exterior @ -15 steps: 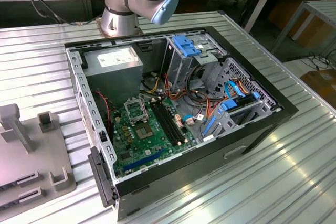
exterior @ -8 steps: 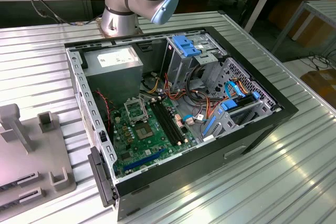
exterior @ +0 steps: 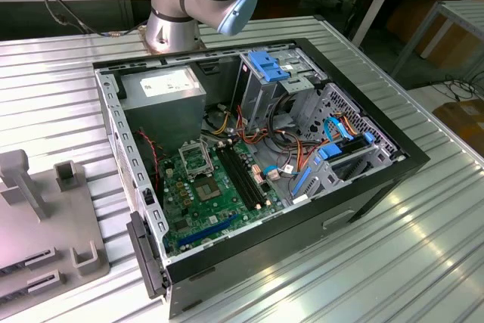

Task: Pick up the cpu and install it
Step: 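Pick up the cpu and move it towards the insertion slot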

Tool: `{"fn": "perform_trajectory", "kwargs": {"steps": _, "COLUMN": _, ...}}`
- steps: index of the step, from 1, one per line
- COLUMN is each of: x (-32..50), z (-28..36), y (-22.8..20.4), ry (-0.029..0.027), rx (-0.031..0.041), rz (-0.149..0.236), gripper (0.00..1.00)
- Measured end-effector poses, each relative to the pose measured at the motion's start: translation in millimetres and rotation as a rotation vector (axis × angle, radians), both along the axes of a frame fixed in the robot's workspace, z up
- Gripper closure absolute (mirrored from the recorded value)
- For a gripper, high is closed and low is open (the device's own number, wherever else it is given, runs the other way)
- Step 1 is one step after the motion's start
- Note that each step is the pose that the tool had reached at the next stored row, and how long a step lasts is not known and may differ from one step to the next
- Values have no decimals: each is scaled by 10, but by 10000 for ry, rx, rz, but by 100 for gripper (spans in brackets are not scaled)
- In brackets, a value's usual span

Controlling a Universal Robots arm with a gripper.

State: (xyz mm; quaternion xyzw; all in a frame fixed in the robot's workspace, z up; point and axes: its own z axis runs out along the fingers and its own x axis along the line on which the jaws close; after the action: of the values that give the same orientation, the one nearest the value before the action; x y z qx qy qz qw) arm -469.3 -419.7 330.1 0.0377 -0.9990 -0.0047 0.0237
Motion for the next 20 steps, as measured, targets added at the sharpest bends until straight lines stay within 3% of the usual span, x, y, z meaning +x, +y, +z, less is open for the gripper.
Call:
{"fn": "perform_trajectory", "kwargs": {"steps": 3, "x": 0, "z": 0, "y": 0, "ry": 0, "rx": -1, "rz": -95, "gripper": 62}}
{"fn": "perform_trajectory", "kwargs": {"steps": 5, "x": 1, "z": -2, "y": 0, "ry": -1, "rx": -1, "rz": -509, "gripper": 62}}
{"fn": "perform_trajectory", "kwargs": {"steps": 20, "x": 1, "z": -1, "y": 0, "ry": 0, "rx": -1, "rz": -637, "gripper": 62}}
